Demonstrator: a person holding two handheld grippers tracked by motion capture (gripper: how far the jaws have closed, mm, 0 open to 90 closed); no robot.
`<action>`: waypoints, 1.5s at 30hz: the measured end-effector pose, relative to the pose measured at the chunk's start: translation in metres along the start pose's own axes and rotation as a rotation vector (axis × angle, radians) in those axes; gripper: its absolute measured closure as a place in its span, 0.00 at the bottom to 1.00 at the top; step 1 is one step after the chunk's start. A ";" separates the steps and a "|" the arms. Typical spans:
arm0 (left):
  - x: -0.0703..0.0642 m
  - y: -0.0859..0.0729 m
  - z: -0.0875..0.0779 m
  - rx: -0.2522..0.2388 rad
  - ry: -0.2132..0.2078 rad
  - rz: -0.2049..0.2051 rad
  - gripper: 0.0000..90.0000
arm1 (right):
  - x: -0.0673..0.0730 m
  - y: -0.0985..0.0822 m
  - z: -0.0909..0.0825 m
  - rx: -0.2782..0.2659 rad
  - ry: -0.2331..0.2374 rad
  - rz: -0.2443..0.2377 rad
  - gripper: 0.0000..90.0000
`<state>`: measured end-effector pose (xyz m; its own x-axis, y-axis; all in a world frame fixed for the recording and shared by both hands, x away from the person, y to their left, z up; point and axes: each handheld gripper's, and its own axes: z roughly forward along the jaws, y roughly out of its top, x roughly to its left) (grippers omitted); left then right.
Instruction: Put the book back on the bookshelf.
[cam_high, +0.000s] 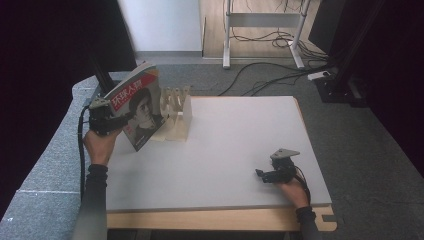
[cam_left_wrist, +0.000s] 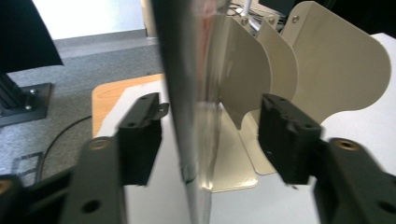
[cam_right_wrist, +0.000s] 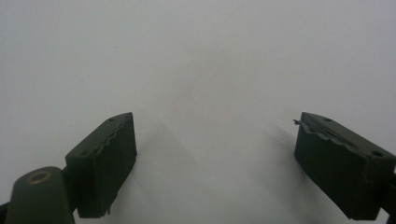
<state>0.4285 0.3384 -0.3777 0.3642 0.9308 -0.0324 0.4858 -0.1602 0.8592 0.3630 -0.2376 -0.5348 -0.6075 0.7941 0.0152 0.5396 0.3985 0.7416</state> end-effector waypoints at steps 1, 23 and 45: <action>0.001 -0.001 -0.001 -0.009 -0.008 0.001 0.39 | 0.000 0.000 0.000 0.000 0.000 0.000 0.13; -0.003 -0.017 -0.048 -0.042 -0.089 -0.014 0.05 | 0.001 0.000 0.000 0.000 -0.007 -0.003 0.13; -0.059 -0.043 -0.073 -0.059 -0.208 0.095 0.00 | 0.001 0.000 0.000 0.000 -0.011 -0.005 0.13</action>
<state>0.3284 0.3146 -0.3757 0.5648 0.8238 -0.0492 0.3963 -0.2185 0.8917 0.3624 -0.2362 -0.5346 -0.6038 0.7971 0.0045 0.5370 0.4026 0.7414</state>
